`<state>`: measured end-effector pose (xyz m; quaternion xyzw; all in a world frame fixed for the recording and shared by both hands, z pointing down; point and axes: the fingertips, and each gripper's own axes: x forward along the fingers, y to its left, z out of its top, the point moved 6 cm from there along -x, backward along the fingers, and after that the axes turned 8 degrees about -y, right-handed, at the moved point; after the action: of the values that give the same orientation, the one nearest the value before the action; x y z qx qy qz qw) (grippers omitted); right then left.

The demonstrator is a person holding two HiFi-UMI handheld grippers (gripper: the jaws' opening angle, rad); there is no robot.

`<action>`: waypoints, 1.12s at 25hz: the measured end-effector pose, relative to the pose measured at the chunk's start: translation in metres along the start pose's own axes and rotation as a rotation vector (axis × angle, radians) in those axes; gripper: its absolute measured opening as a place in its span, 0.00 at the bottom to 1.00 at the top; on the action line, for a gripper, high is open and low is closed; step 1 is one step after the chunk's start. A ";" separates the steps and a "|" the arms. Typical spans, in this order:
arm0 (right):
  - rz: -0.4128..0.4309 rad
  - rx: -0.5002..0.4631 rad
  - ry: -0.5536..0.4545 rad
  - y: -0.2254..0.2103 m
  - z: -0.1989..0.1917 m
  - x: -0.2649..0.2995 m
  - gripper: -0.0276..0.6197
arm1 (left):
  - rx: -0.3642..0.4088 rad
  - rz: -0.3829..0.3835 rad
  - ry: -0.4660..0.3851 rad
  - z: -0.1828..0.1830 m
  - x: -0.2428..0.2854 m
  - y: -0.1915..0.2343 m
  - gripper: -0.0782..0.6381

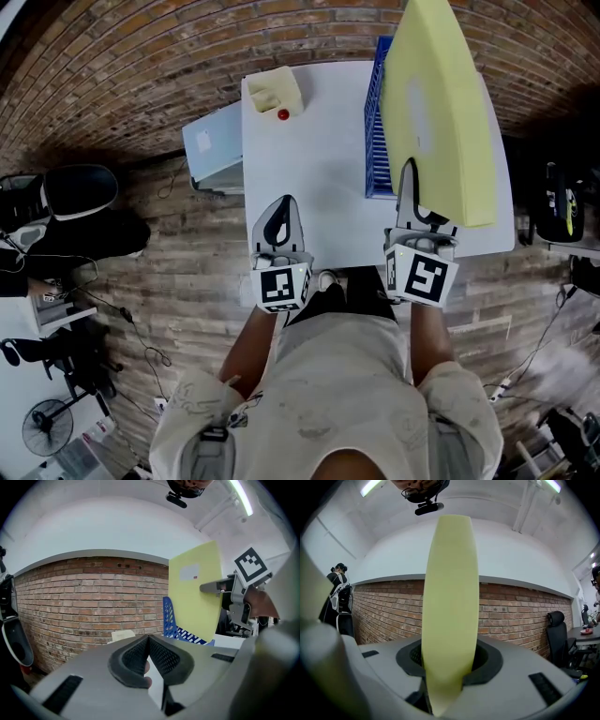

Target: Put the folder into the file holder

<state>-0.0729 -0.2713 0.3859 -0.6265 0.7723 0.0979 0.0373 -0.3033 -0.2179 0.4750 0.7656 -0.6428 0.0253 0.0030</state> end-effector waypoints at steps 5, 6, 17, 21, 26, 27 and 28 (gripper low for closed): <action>0.006 0.013 0.011 0.004 -0.004 0.006 0.31 | -0.003 -0.015 0.013 -0.005 0.002 -0.006 0.12; 0.008 0.011 0.017 0.005 -0.005 0.007 0.31 | -0.003 -0.017 0.017 -0.006 0.002 -0.007 0.12; 0.020 0.006 0.100 0.004 -0.042 0.014 0.31 | 0.007 -0.037 0.027 -0.008 0.009 -0.019 0.12; 0.012 0.019 0.153 0.005 -0.059 0.012 0.31 | 0.008 -0.035 0.029 -0.008 0.013 -0.019 0.12; 0.023 0.031 0.207 0.005 -0.081 0.010 0.31 | 0.007 -0.039 0.038 -0.011 0.015 -0.024 0.12; 0.023 0.032 0.218 0.004 -0.085 0.008 0.31 | 0.006 -0.041 0.040 -0.012 0.015 -0.026 0.12; 0.024 0.033 0.230 0.004 -0.089 0.007 0.31 | 0.005 -0.044 0.042 -0.012 0.016 -0.027 0.12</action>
<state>-0.0723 -0.2952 0.4723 -0.6238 0.7803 0.0127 -0.0425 -0.2742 -0.2281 0.4885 0.7787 -0.6257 0.0429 0.0149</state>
